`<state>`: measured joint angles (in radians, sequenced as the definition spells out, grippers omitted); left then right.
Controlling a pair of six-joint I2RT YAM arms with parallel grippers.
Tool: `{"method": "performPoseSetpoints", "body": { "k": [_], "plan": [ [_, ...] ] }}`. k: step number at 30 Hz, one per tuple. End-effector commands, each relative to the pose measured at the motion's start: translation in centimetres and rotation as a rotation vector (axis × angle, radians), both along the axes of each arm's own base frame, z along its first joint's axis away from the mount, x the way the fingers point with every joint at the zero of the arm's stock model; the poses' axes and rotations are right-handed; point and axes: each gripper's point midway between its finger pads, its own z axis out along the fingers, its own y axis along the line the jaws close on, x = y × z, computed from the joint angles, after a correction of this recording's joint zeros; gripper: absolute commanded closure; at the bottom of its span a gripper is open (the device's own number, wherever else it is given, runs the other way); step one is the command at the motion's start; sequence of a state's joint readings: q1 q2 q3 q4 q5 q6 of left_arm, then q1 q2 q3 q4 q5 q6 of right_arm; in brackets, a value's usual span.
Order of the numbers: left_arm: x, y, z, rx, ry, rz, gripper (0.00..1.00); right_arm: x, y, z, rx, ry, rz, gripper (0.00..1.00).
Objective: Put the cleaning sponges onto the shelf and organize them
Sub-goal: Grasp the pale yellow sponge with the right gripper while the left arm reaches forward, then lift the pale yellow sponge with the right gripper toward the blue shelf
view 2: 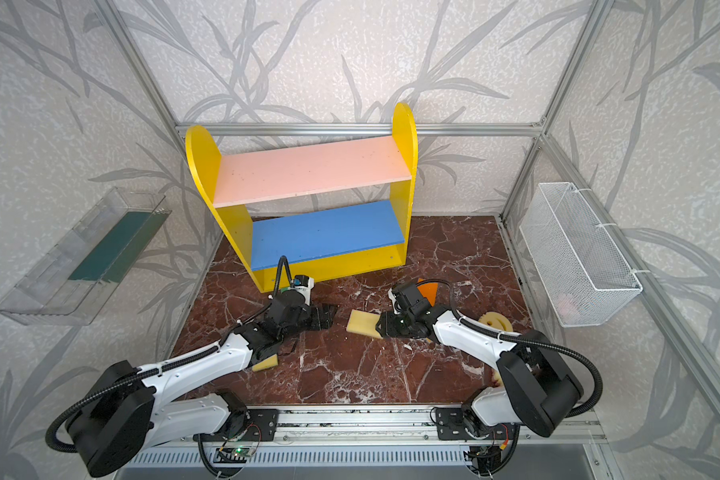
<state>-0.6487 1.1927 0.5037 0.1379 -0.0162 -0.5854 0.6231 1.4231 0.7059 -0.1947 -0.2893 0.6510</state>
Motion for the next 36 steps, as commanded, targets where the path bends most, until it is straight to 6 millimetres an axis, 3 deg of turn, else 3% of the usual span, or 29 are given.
{"method": "performPoseSetpoints", "body": {
  "k": [1, 12, 22, 30, 36],
  "plan": [
    [0.3, -0.1, 0.3, -0.067, -0.019, 0.02, 0.12, 1.2, 1.2, 0.3, 0.073, 0.026, -0.02, 0.52],
    [-0.1, 0.9, -0.2, -0.084, -0.016, 0.05, 0.12, 1.9, 0.9, -2.3, 0.066, 0.087, -0.053, 0.64],
    [-1.1, 1.7, -0.1, -0.102, 0.019, 0.075, 0.12, 2.2, 0.4, -2.7, 0.075, 0.078, -0.099, 0.93],
    [-2.9, 3.9, 1.8, -0.091, 0.012, 0.122, 0.13, 2.2, -0.7, -0.8, 0.123, 0.001, -0.19, 1.0],
    [-4.1, 5.3, 2.6, -0.095, 0.009, 0.148, 0.13, 2.1, -2.7, 2.8, 0.197, -0.097, -0.321, 1.0]
  ]
}}
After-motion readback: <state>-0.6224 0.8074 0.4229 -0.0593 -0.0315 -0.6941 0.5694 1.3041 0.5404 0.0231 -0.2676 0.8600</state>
